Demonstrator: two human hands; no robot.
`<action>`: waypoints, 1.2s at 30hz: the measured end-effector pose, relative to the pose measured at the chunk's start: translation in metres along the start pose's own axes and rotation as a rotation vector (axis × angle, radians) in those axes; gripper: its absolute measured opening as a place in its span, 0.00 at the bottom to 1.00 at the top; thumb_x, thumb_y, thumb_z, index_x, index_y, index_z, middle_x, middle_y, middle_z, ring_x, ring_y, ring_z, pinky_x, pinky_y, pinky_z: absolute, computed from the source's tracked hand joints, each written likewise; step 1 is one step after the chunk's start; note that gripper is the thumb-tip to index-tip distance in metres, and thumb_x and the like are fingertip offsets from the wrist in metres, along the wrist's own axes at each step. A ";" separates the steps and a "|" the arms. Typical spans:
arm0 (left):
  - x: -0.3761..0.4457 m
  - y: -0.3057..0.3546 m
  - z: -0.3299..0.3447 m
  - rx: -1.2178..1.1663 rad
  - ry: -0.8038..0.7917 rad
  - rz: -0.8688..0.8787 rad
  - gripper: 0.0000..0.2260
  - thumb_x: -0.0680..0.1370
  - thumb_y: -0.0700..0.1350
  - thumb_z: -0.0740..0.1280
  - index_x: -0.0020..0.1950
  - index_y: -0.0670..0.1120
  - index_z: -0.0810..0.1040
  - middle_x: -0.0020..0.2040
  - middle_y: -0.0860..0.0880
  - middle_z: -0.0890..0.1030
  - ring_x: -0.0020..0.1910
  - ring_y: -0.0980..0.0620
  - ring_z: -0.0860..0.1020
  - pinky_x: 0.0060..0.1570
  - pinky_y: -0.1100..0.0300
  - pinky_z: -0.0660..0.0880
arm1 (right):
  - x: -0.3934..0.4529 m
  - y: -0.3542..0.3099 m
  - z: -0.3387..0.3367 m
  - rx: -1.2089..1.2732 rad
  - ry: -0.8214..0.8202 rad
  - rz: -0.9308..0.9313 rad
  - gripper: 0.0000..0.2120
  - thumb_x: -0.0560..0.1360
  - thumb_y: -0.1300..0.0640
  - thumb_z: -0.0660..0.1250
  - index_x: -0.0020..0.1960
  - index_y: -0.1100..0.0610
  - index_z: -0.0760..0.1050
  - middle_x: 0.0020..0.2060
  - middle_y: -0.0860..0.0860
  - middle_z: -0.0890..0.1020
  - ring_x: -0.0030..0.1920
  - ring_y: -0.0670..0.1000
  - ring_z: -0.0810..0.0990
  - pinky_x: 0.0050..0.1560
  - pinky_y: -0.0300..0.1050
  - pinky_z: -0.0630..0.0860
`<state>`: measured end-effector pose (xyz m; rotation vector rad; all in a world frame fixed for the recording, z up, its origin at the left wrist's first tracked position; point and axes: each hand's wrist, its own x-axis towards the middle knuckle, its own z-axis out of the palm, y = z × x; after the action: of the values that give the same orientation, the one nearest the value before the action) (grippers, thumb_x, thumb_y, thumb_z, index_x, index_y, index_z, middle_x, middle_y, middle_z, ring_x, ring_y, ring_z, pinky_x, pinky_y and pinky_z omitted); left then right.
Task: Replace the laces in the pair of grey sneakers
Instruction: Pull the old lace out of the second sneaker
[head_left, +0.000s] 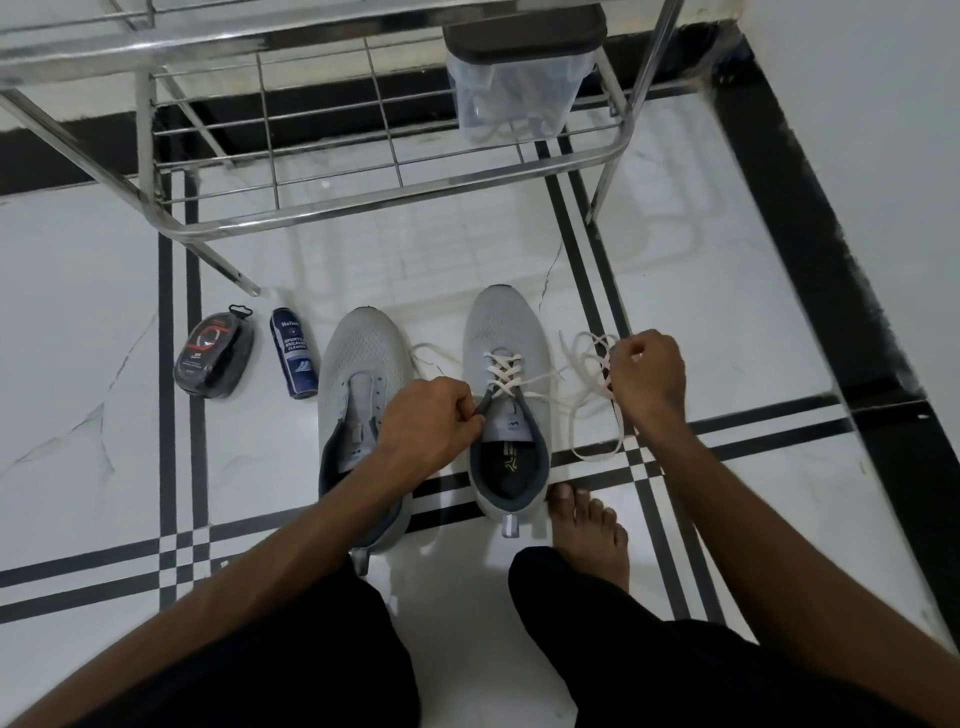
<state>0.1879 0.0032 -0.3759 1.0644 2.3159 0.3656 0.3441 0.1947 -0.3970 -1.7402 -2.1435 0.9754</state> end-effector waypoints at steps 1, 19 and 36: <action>0.000 0.000 0.001 0.004 0.005 0.000 0.07 0.74 0.52 0.71 0.39 0.51 0.80 0.35 0.52 0.82 0.37 0.51 0.79 0.34 0.61 0.70 | -0.001 0.000 0.001 -0.063 -0.040 -0.008 0.10 0.80 0.56 0.63 0.55 0.60 0.78 0.57 0.57 0.77 0.54 0.54 0.78 0.49 0.43 0.73; 0.010 0.009 0.009 0.033 0.135 0.159 0.12 0.77 0.56 0.64 0.52 0.49 0.73 0.47 0.51 0.78 0.41 0.48 0.77 0.38 0.55 0.72 | -0.043 -0.013 0.046 -0.159 -0.599 -0.428 0.26 0.70 0.53 0.74 0.67 0.49 0.72 0.59 0.50 0.70 0.50 0.48 0.75 0.50 0.41 0.73; 0.031 -0.012 0.019 -0.411 0.067 -0.203 0.07 0.80 0.48 0.63 0.46 0.46 0.74 0.43 0.48 0.79 0.41 0.46 0.79 0.41 0.52 0.77 | -0.028 -0.005 0.042 -0.124 -0.720 -0.398 0.34 0.65 0.47 0.80 0.68 0.45 0.73 0.60 0.48 0.68 0.63 0.50 0.72 0.64 0.50 0.73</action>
<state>0.1758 0.0196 -0.4083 0.6202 2.2457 0.7644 0.3251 0.1533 -0.4187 -0.9958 -2.8701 1.5254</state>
